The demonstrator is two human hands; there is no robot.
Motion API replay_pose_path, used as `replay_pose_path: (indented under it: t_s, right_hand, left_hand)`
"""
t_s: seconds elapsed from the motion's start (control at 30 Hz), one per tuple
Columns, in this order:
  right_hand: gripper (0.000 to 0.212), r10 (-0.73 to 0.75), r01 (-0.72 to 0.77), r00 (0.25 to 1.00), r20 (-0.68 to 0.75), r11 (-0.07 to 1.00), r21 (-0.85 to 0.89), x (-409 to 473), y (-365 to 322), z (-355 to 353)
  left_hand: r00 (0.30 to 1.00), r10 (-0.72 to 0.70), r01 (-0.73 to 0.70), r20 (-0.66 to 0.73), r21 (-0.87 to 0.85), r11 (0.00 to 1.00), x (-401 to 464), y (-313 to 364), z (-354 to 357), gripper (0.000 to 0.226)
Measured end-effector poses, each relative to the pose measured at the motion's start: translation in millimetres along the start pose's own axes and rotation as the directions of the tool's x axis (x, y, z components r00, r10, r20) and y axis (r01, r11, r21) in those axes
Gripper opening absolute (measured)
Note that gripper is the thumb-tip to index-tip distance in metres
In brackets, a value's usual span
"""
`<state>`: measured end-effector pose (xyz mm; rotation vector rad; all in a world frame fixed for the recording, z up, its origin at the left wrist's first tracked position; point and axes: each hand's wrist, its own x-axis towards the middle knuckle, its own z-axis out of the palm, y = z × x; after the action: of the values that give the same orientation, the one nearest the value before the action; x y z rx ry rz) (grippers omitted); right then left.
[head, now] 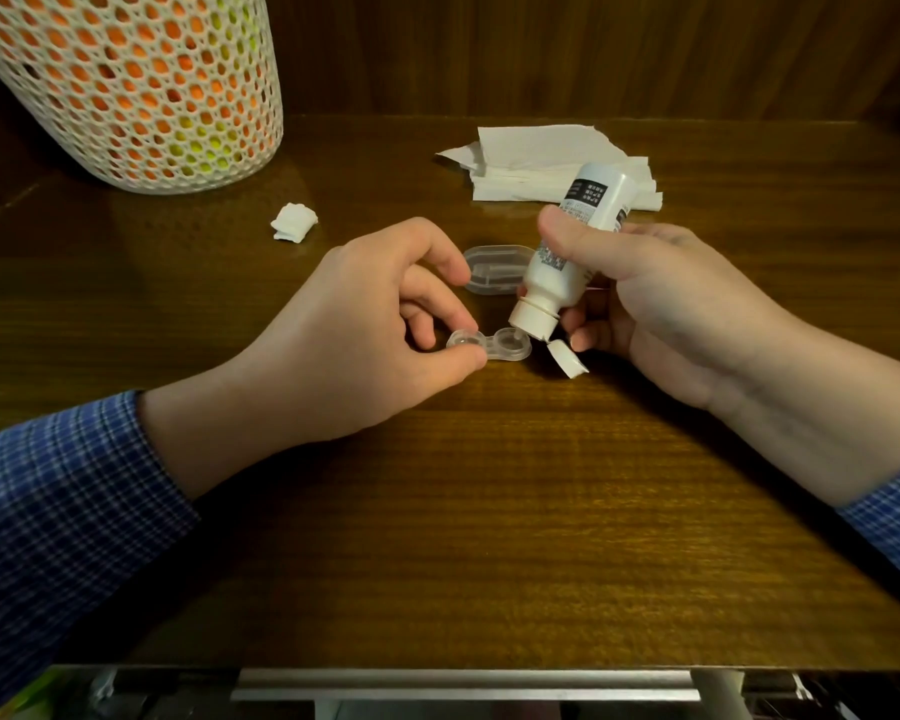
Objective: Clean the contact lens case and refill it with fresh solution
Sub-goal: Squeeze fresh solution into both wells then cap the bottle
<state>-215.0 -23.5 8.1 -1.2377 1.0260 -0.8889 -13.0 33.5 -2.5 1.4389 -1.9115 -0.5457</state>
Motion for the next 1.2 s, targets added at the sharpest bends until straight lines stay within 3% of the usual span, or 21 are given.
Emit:
replay_pose_path:
  t_s: [1.2]
  right_hand:
    - [0.024,0.001,-0.001,1.000,0.000,1.000,-0.017,1.5,0.7,-1.3]
  left_hand:
    - [1.000,-0.001,0.001,0.009,0.008,1.000,-0.4,-0.4,0.1,0.045]
